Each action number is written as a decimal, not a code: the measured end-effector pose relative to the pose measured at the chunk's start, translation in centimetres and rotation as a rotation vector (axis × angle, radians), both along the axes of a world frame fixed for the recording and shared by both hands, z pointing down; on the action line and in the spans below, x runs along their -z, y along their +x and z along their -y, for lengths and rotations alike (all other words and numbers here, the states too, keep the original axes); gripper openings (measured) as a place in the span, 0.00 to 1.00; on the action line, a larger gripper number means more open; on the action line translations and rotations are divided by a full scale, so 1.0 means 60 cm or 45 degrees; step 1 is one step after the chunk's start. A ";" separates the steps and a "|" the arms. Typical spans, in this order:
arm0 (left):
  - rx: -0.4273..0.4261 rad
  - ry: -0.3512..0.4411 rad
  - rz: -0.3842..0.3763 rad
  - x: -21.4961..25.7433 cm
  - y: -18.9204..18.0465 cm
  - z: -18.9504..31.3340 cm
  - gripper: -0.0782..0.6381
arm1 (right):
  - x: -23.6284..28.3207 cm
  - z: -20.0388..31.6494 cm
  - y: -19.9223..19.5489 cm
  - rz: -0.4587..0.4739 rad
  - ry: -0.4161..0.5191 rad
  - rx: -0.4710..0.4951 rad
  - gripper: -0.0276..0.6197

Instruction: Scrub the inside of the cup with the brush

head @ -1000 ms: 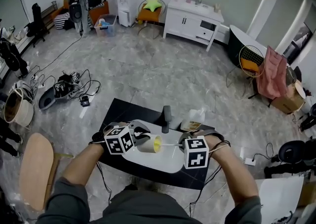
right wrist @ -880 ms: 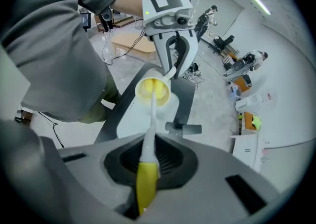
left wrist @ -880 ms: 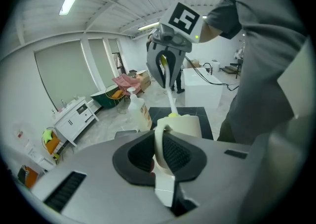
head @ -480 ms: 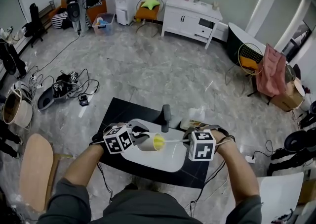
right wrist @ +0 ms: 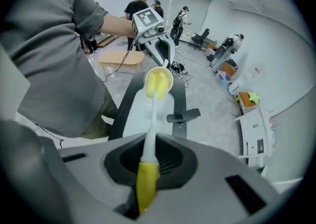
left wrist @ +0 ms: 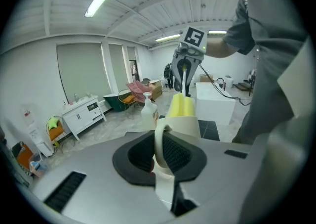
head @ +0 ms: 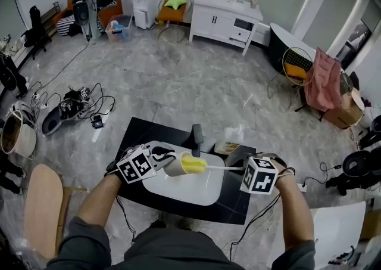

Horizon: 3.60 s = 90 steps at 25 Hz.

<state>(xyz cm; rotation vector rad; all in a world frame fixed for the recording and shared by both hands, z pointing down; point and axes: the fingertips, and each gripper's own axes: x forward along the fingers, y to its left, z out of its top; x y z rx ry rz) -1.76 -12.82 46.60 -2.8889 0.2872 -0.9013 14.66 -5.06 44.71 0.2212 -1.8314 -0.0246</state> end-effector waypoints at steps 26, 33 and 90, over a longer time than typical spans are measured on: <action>0.296 -0.204 -0.277 -0.127 0.013 0.020 0.15 | 0.055 -0.034 0.079 0.709 0.262 -0.669 0.08; 0.318 -0.263 -0.235 -0.245 0.027 0.035 0.15 | 0.054 -0.039 0.096 0.740 0.270 -0.711 0.08; 0.268 -0.413 0.223 -0.707 0.029 0.038 0.30 | -0.078 0.038 0.047 0.822 0.138 -0.763 0.08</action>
